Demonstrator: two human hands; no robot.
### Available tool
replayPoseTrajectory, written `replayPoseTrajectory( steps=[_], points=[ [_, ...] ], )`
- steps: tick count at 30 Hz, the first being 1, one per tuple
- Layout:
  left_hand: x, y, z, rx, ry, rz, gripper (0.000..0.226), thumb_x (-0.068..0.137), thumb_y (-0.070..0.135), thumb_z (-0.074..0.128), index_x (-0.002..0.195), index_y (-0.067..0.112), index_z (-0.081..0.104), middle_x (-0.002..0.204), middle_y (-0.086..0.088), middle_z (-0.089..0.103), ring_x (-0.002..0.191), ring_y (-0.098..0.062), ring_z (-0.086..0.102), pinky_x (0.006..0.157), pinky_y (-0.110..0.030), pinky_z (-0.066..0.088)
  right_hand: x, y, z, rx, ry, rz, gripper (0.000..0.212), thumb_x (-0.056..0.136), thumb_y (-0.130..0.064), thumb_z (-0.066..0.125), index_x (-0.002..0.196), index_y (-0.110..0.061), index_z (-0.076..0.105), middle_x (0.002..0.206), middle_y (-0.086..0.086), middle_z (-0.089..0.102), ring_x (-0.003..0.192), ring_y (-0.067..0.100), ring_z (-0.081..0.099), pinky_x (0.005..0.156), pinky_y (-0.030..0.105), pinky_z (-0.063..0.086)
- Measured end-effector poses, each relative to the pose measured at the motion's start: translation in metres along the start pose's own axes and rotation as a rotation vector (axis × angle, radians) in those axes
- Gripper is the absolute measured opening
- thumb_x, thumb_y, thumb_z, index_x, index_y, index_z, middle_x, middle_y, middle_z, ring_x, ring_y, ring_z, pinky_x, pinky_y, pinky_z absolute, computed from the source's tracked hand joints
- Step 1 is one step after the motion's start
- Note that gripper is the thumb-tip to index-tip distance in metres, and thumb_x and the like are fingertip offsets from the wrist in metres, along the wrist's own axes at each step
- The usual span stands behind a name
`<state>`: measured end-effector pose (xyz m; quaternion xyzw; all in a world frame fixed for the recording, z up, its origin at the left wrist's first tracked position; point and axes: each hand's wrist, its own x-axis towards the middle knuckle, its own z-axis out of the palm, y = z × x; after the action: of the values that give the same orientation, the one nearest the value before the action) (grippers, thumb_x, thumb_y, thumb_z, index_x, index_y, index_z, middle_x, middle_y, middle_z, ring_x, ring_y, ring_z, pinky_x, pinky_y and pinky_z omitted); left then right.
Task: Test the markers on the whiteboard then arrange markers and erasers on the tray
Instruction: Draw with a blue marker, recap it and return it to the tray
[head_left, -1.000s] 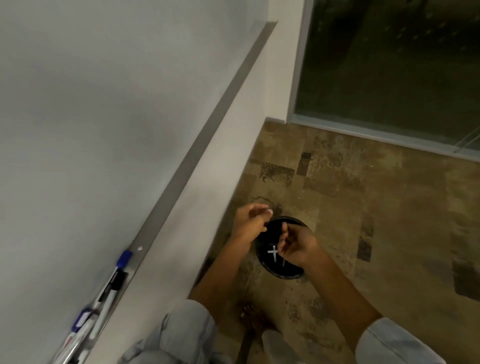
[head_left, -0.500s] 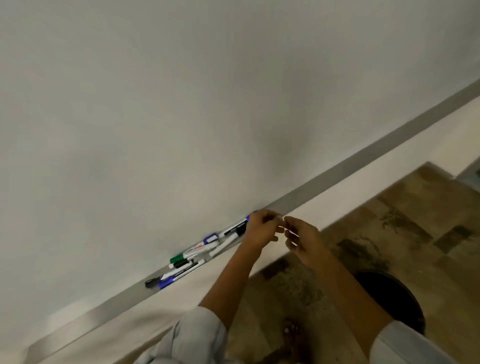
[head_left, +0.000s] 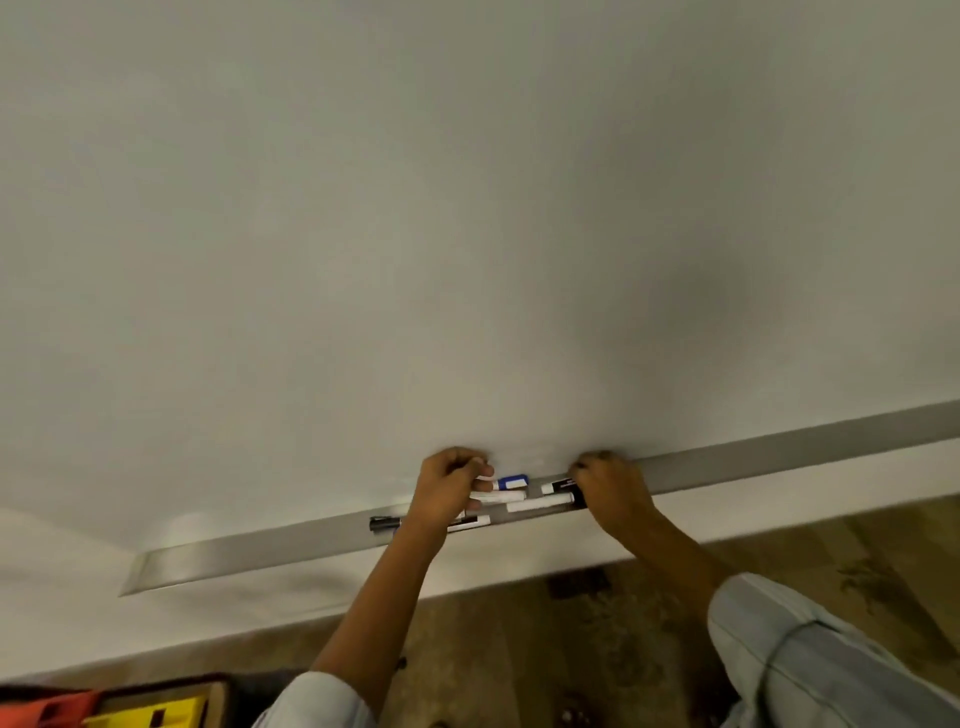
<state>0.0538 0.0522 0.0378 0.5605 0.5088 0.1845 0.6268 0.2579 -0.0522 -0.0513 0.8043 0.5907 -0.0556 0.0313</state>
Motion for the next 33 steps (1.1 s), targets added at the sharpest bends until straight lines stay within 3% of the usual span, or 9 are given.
replayPoseTrajectory(
  steps=[6, 10, 13, 16, 18, 20, 24, 29, 33],
  points=[
    [-0.004, 0.001, 0.007, 0.031, -0.069, 0.022, 0.015, 0.098, 0.008, 0.051, 0.102, 0.005, 0.065, 0.098, -0.014, 0.073, 0.077, -0.020, 0.069, 0.055, -0.024, 0.053, 0.001, -0.008, -0.016, -0.331, -0.139, 0.019, 0.018, 0.096, -0.008, 0.052, 0.103, -0.013, 0.069, 0.105, 0.004, 0.071, 0.097, 0.022, 0.068, 0.070, 0.031, 0.050],
    [-0.013, 0.004, 0.021, 0.095, -0.198, 0.048, 0.010, 0.096, 0.010, 0.054, 0.096, 0.014, 0.063, 0.098, -0.013, 0.072, 0.080, -0.018, 0.068, 0.060, -0.024, 0.053, 0.004, 0.007, -0.019, -0.239, -0.123, -0.064, 0.014, 0.093, -0.015, 0.058, 0.102, -0.016, 0.069, 0.106, 0.004, 0.071, 0.095, 0.023, 0.069, 0.079, 0.034, 0.056],
    [-0.014, 0.006, 0.027, 0.179, -0.231, 0.069, 0.012, 0.095, 0.016, 0.056, 0.104, 0.013, 0.063, 0.108, -0.014, 0.071, 0.094, -0.023, 0.068, 0.082, -0.040, 0.056, -0.006, 0.016, -0.031, -0.036, 0.085, -0.150, 0.025, 0.078, -0.031, 0.060, 0.092, -0.013, 0.068, 0.085, 0.006, 0.070, 0.070, 0.029, 0.069, 0.060, 0.039, 0.058],
    [-0.021, 0.017, 0.027, 0.322, -0.278, 0.153, 0.032, 0.098, 0.025, 0.053, 0.127, 0.011, 0.053, 0.117, -0.006, 0.062, 0.107, -0.020, 0.060, 0.091, -0.030, 0.049, -0.023, 0.012, -0.058, 0.284, 0.386, -0.161, 0.023, 0.069, -0.035, 0.061, 0.069, -0.012, 0.057, 0.060, 0.000, 0.055, 0.043, 0.020, 0.051, 0.039, 0.032, 0.048],
    [-0.030, 0.032, 0.024, 0.348, -0.311, 0.232, 0.042, 0.101, 0.031, 0.048, 0.138, 0.013, 0.042, 0.126, -0.005, 0.055, 0.114, -0.018, 0.055, 0.093, -0.024, 0.043, -0.030, -0.002, -0.088, 0.563, 0.620, -0.098, 0.026, 0.072, -0.016, 0.068, 0.061, -0.009, 0.047, 0.054, 0.001, 0.047, 0.043, 0.019, 0.044, 0.039, 0.031, 0.043],
    [-0.045, 0.054, 0.018, 0.296, -0.280, 0.324, 0.043, 0.102, 0.035, 0.043, 0.141, 0.017, 0.038, 0.128, 0.002, 0.053, 0.117, -0.014, 0.052, 0.092, -0.019, 0.042, -0.036, -0.027, -0.131, 0.980, 0.729, 0.029, 0.028, 0.081, 0.001, 0.065, 0.062, -0.003, 0.045, 0.053, 0.008, 0.052, 0.046, 0.025, 0.056, 0.044, 0.033, 0.050],
    [-0.089, 0.113, 0.001, -0.165, -0.111, 0.559, 0.034, 0.104, 0.034, 0.035, 0.128, 0.018, 0.053, 0.120, 0.001, 0.066, 0.110, -0.012, 0.064, 0.089, -0.031, 0.055, -0.051, -0.089, -0.226, 1.890, 0.651, 0.027, 0.022, 0.099, -0.008, 0.046, 0.081, -0.009, 0.059, 0.066, 0.006, 0.068, 0.062, 0.020, 0.070, 0.062, 0.032, 0.060],
    [-0.145, 0.181, -0.030, -0.540, -0.069, 0.665, 0.042, 0.104, 0.032, 0.031, 0.108, 0.017, 0.069, 0.107, -0.003, 0.075, 0.104, -0.017, 0.069, 0.094, -0.032, 0.054, -0.069, -0.160, -0.299, 2.052, 0.574, -0.233, 0.043, 0.072, -0.055, 0.070, 0.095, -0.020, 0.077, 0.093, 0.010, 0.076, 0.088, 0.024, 0.073, 0.069, 0.031, 0.060],
    [-0.179, 0.214, -0.059, -0.785, -0.047, 0.706, 0.038, 0.102, 0.028, 0.035, 0.095, 0.009, 0.068, 0.101, -0.012, 0.074, 0.095, -0.025, 0.071, 0.086, -0.035, 0.057, -0.080, -0.201, -0.325, 2.009, 0.646, -0.405, 0.051, 0.062, -0.067, 0.076, 0.096, -0.029, 0.079, 0.099, 0.003, 0.077, 0.095, 0.019, 0.073, 0.071, 0.024, 0.058]
  ],
)
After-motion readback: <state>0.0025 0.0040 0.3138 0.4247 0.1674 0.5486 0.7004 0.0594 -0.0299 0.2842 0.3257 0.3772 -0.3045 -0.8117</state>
